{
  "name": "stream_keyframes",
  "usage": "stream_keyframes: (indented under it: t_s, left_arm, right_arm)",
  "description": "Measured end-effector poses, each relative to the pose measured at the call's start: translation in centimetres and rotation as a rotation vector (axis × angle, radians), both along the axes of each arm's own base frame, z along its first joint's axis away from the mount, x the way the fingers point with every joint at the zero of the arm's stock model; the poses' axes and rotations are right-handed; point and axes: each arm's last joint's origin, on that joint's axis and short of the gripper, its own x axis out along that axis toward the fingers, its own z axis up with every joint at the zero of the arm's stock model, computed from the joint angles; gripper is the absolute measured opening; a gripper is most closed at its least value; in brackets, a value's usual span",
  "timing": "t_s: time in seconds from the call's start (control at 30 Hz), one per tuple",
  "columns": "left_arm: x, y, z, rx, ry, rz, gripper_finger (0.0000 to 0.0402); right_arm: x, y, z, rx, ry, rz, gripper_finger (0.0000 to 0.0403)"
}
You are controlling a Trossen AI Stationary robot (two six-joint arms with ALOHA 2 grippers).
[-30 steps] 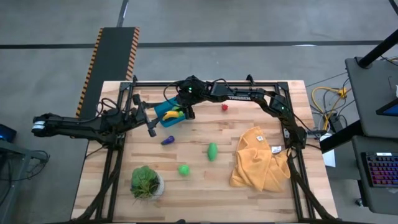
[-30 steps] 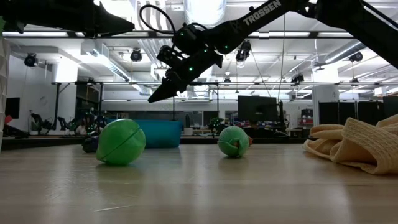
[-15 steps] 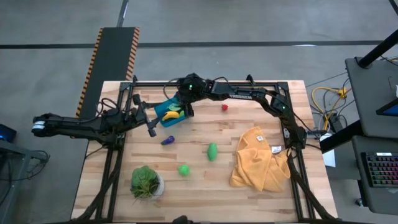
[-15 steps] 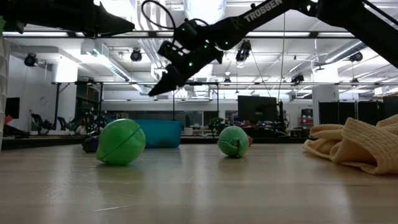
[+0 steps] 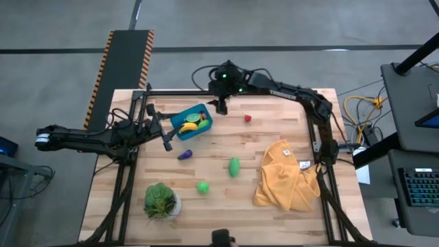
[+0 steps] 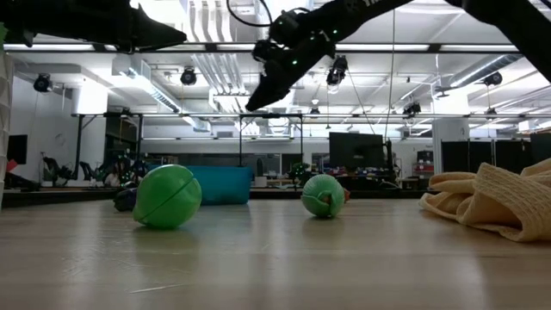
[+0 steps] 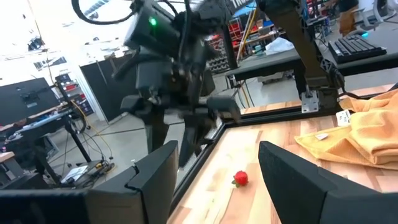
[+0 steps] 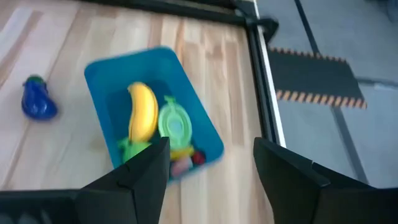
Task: Pick and placing Produce into tupperware
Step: Put the strawberry into the blue bin
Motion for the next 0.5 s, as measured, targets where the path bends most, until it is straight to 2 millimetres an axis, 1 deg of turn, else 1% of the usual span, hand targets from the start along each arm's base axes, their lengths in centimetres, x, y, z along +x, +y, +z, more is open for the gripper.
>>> stream_keyframes:
  t_s: [0.13, 0.2, 0.37, 0.47, 0.5]
  left_arm:
    - [0.0, 0.0, 0.0, 0.000, 0.000, 0.000, 0.0209]
    - [0.0, 0.0, 0.0, 0.000, 0.000, 0.000, 0.0209]
    - [0.0, 0.0, -0.1, 0.001, 0.001, 0.000, 0.0209]
    - [0.0, 0.0, -0.1, 0.001, 0.003, 0.000, 0.0209]
    - [0.0, 0.0, 0.0, 0.001, 0.003, 0.000, 0.0209]
  right_arm:
    - [-1.9, -0.4, 1.5, 0.037, 0.028, -0.044, 0.0224]
    - [-2.7, -0.5, 1.9, 0.050, 0.040, -0.061, 0.0224]
    - [-5.0, -0.8, 1.4, 0.083, 0.076, -0.106, 0.0224]
    - [-6.6, -0.9, 0.5, 0.110, 0.108, -0.139, 0.0224]
    - [-7.2, -1.0, -0.1, 0.122, 0.129, -0.149, 0.0224]
